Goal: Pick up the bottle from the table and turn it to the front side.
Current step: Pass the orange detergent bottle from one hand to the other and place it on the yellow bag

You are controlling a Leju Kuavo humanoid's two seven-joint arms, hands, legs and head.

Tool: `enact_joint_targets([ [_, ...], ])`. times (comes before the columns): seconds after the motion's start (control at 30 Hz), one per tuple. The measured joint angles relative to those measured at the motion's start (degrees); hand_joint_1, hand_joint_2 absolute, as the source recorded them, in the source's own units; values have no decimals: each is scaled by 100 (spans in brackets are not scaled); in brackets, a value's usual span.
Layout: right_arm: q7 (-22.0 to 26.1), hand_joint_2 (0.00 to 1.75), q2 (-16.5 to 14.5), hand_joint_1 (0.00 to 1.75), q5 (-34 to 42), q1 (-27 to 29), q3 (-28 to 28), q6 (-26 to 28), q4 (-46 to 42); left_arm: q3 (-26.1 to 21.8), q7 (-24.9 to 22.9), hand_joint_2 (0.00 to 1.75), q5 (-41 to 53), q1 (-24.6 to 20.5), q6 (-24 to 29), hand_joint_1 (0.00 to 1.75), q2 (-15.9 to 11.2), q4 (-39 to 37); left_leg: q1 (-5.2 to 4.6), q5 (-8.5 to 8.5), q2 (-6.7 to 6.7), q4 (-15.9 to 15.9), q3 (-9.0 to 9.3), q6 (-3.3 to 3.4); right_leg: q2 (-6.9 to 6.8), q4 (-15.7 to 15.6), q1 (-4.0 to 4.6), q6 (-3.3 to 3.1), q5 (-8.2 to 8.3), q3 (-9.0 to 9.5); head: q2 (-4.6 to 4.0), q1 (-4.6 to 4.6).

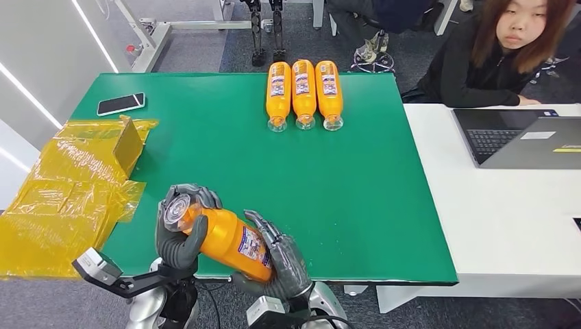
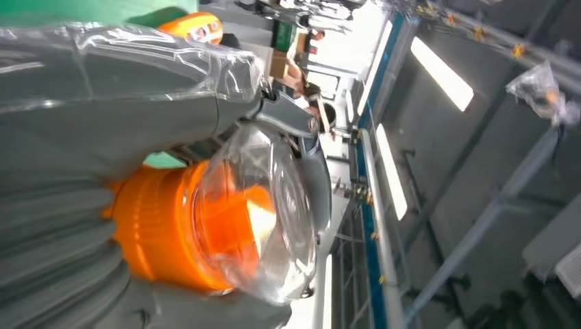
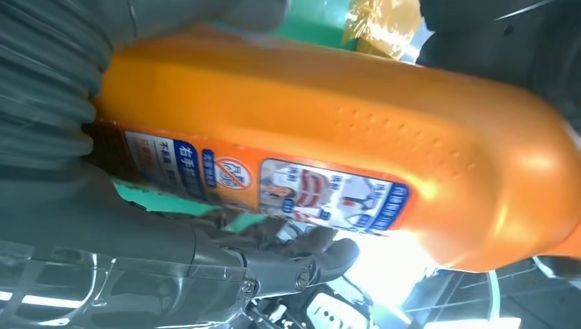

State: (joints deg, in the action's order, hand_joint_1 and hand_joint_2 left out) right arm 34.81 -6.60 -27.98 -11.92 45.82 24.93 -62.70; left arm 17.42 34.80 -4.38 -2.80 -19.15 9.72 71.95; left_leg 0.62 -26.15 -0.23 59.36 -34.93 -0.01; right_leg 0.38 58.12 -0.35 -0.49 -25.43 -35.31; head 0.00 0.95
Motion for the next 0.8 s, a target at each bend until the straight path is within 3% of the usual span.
enact_joint_targets([
  [0.43,-15,175,0,0,-101,6,4,162,-45,0,0,175,13,-47,59,175,15,-1,0,0,0,0,0,0,0,0,0,0,0,0,0,1],
  [0.5,-25,175,0,0,-111,8,4,195,-60,-9,2,175,199,-89,309,175,8,-30,0,0,0,0,0,0,0,0,0,0,0,0,0,1],
  [0.67,-6,175,0,0,-141,8,12,273,-65,-268,110,175,1233,-502,1509,175,-112,-474,2,3,0,0,1,-3,0,2,0,-3,2,0,0,1],
  [0.8,31,175,0,0,-118,4,35,293,-63,-595,217,175,1825,-829,1956,175,-236,-879,2,6,0,0,2,-8,0,6,1,-5,3,0,0,2],
])
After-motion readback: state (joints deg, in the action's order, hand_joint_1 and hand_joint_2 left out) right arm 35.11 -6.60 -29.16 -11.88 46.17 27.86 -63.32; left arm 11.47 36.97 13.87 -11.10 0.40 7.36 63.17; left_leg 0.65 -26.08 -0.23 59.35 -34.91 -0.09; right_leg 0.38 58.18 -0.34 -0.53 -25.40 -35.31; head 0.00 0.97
